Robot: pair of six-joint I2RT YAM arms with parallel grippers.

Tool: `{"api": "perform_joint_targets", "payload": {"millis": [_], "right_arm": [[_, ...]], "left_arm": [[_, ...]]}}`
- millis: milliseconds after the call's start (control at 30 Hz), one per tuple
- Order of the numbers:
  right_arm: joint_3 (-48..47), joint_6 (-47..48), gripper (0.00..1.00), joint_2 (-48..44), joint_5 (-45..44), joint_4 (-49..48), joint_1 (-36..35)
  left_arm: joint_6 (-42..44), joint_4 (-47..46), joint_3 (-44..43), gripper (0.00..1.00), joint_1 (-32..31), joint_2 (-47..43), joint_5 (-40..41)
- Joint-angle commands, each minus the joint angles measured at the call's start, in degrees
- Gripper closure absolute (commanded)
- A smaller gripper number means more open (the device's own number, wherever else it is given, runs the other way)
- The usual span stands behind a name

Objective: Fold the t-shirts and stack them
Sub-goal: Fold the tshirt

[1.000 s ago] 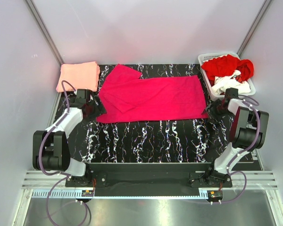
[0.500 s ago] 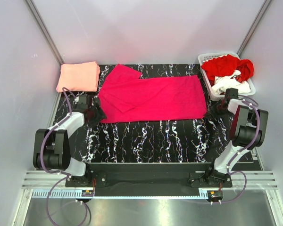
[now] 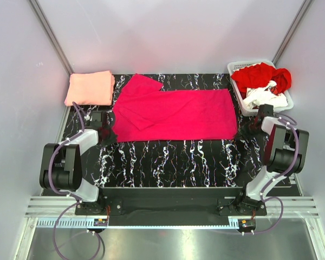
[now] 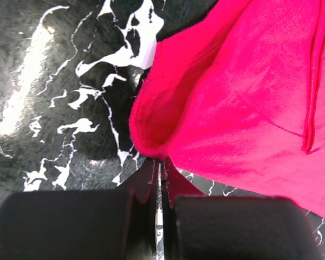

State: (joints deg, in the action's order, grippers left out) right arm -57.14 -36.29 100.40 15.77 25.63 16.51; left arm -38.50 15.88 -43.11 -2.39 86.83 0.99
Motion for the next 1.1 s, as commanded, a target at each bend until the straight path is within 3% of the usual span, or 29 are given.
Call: {"api": "perform_joint_targets", "payload": {"millis": [0,567,667,700,733,767,800,833,900,1000,1067], "right_arm": [[1.68,0.96,1.0,-4.85,-3.89,4.33,0.01],[8.89,-1.23,1.0,-16.54,-12.78,11.37,0.54],[9.86,-1.41,0.94,-19.44,-13.74,12.51,0.62],[9.86,-1.59,0.84,-20.06,-13.92,13.47,0.8],[9.77,-1.41,0.68,-20.68,-14.01,13.92,0.89],[9.34,-1.24,0.54,-22.08,-14.19,14.36,0.89],[9.07,-1.15,0.39,-22.87,-14.45,15.15,0.98],[8.2,-0.97,0.12,-23.66,-14.71,15.5,0.98],[7.32,-0.53,0.03,-27.09,-15.24,16.03,0.89],[5.91,1.31,0.07,-33.59,-11.29,13.31,-0.94],[3.02,1.31,0.07,-37.27,-17.39,12.17,-11.02]], "left_arm": [[0.36,0.63,-0.84,1.0,0.28,-5.24,3.92],[-2.54,13.91,9.53,1.0,0.28,-26.7,4.02],[-3.86,15.76,10.94,0.98,0.28,-29.34,3.14],[-4.21,16.72,11.12,0.92,0.28,-30.04,2.01],[-4.47,17.34,11.29,0.85,0.28,-31.27,1.12],[-4.83,17.95,11.3,0.7,0.28,-31.89,-0.28],[-5.0,18.57,11.21,0.62,0.28,-32.68,-0.64],[-5.0,19.1,10.86,0.55,0.28,-34.17,-2.38],[-4.22,21.02,8.49,0.41,0.28,-35.4,-4.41],[-0.01,24.98,2.79,0.38,0.28,-36.38,-4.51],[2.89,27.17,-0.46,0.37,0.28,-36.47,-3.29]]}}
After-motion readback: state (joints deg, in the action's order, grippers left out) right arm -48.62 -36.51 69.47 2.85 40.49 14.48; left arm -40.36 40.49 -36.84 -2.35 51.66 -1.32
